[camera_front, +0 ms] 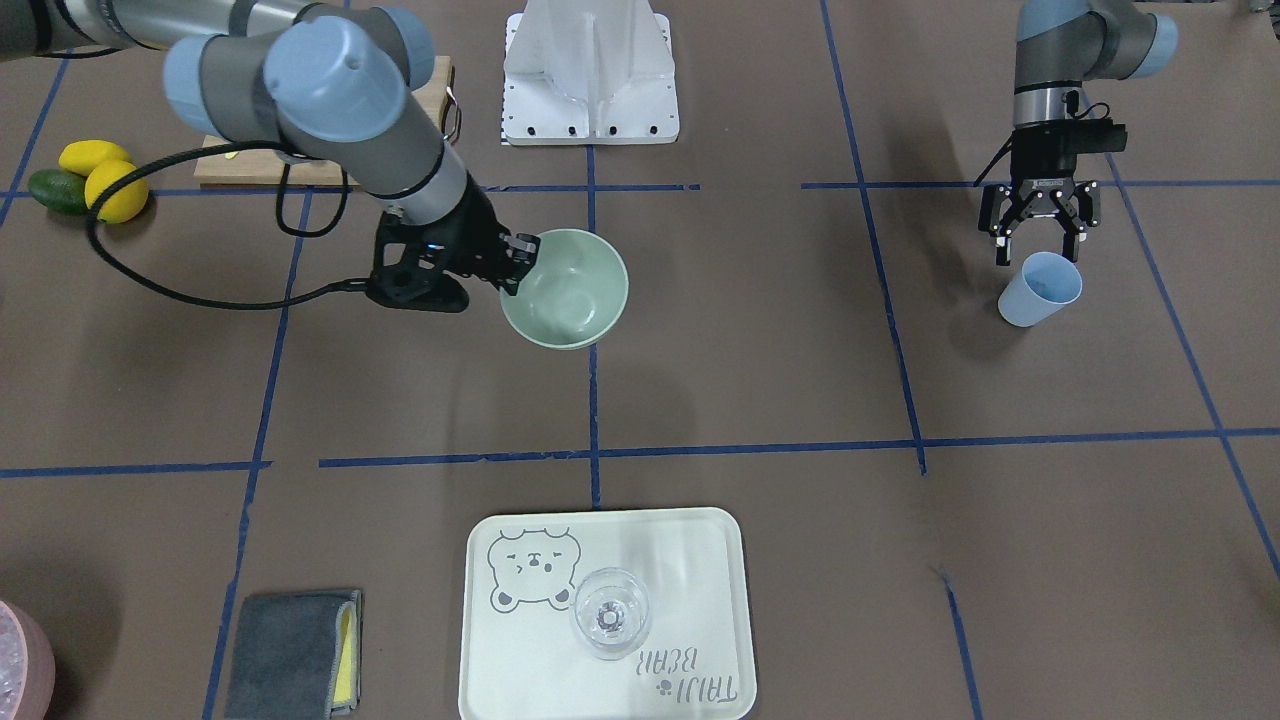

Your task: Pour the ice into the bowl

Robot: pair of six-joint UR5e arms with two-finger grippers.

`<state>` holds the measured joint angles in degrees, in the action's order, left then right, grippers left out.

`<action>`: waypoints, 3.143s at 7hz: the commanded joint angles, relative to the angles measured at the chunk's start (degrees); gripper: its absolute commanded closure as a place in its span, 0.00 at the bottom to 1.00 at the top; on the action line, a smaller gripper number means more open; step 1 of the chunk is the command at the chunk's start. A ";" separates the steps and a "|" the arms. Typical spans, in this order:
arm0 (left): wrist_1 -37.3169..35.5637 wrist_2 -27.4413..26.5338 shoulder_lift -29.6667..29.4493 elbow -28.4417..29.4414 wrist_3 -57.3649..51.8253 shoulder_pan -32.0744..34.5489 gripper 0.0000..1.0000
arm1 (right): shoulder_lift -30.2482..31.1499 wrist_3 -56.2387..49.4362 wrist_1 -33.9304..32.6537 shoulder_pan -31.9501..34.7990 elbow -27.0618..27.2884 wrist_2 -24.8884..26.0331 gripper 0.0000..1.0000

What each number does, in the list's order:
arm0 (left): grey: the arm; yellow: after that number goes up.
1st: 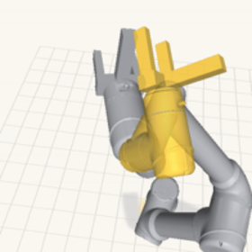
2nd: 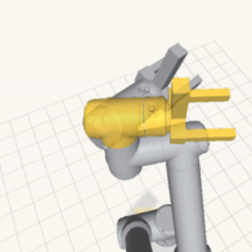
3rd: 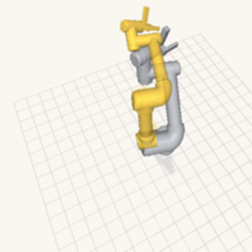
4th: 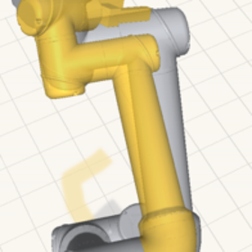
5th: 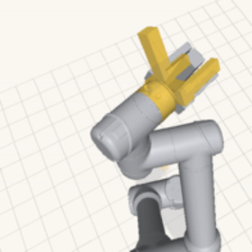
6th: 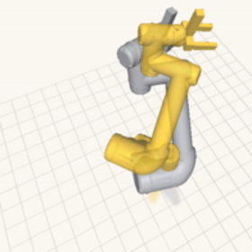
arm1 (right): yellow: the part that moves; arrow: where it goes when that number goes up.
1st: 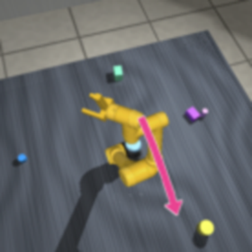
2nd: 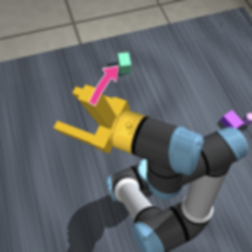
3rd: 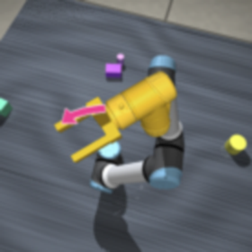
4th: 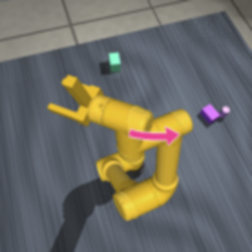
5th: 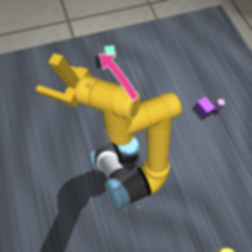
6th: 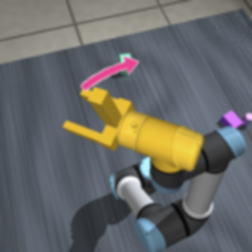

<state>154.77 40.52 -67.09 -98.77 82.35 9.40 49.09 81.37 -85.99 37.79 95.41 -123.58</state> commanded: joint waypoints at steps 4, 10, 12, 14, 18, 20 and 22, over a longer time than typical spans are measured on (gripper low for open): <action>0.27 -1.68 -4.37 5.34 -0.26 0.00 0.00 | -10.93 1.33 0.12 -5.09 -11.80 4.14 1.00; 2.73 -1.59 -4.72 8.33 -0.70 2.11 0.00 | -14.73 1.51 0.29 -8.61 -17.45 6.42 1.00; 2.90 -1.32 -7.33 8.33 -3.84 3.95 0.00 | -14.82 1.51 1.51 -10.28 -18.23 9.04 1.00; 3.69 -1.32 -8.59 8.51 -5.27 4.13 0.02 | -14.82 1.51 3.63 -10.98 -20.08 9.41 1.00; 5.36 -0.80 -8.76 8.69 -9.74 7.30 0.05 | -14.82 1.94 5.30 -12.48 -20.26 9.59 1.00; 5.36 -0.88 -9.37 8.86 -9.75 7.56 0.52 | -14.90 2.30 5.30 -13.18 -20.26 10.02 1.00; 6.67 -0.45 -9.47 8.51 -11.76 8.44 1.00 | -16.21 2.39 5.48 -13.63 -21.66 13.62 1.00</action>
<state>160.52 39.76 -76.46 -90.01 72.09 17.25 33.76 83.71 -80.57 24.38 74.76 -111.66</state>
